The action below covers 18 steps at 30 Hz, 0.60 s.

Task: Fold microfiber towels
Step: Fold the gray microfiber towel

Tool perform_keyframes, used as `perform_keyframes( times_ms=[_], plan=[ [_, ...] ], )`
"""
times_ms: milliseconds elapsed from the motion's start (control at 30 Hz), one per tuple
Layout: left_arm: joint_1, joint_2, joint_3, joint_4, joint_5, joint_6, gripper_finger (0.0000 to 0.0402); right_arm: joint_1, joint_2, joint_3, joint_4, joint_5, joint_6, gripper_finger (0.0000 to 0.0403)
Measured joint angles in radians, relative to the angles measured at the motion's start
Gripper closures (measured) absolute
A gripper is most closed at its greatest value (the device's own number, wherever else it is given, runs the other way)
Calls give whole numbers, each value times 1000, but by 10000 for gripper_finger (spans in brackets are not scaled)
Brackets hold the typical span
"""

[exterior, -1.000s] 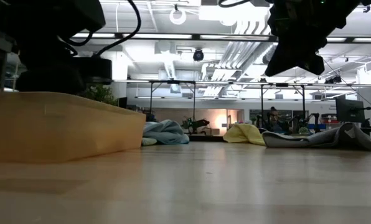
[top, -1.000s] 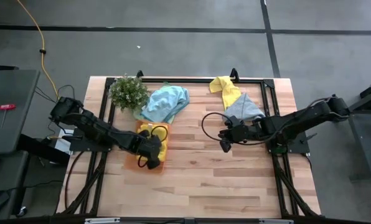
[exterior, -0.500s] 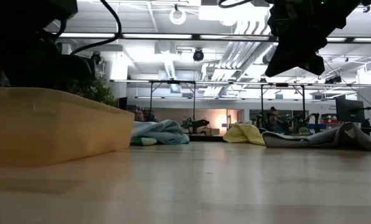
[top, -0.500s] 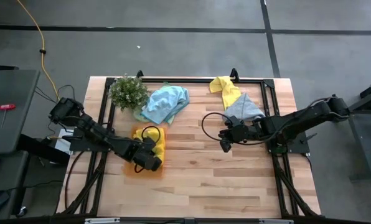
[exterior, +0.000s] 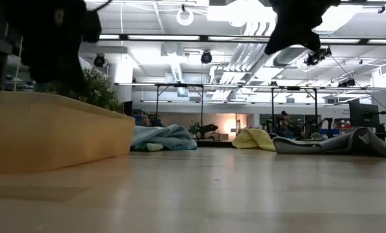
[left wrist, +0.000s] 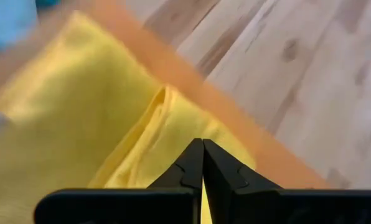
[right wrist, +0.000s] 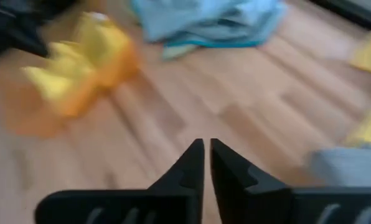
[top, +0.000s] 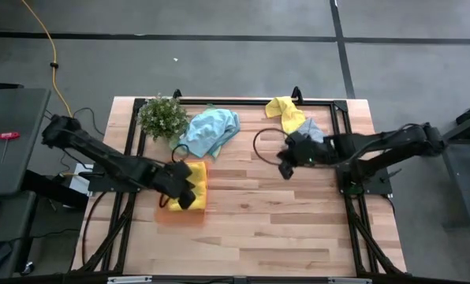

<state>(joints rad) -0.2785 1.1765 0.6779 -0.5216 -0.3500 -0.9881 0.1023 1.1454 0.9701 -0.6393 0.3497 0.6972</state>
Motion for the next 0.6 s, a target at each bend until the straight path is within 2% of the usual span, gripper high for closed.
perform_keyframes(
  times_ms=[167, 267, 367, 467, 600],
  plan=[
    [32, -129, 81, -74, -26, 149, 401, -135, -1, 15, -194, -41, -51, 322],
    [42, -178, 145, -49, -71, 259, 401, -222, 1, -50, -273, -90, -51, 270],
    [43, -194, 202, -13, -136, 346, 401, -296, 1, -127, -270, -105, -49, 228],
    [43, -195, 232, 65, -185, 423, 401, -364, 15, -197, -232, -130, -29, 210],
    [51, -188, 236, 215, -215, 494, 401, -448, 45, -278, -161, -135, 27, 206]
  ],
)
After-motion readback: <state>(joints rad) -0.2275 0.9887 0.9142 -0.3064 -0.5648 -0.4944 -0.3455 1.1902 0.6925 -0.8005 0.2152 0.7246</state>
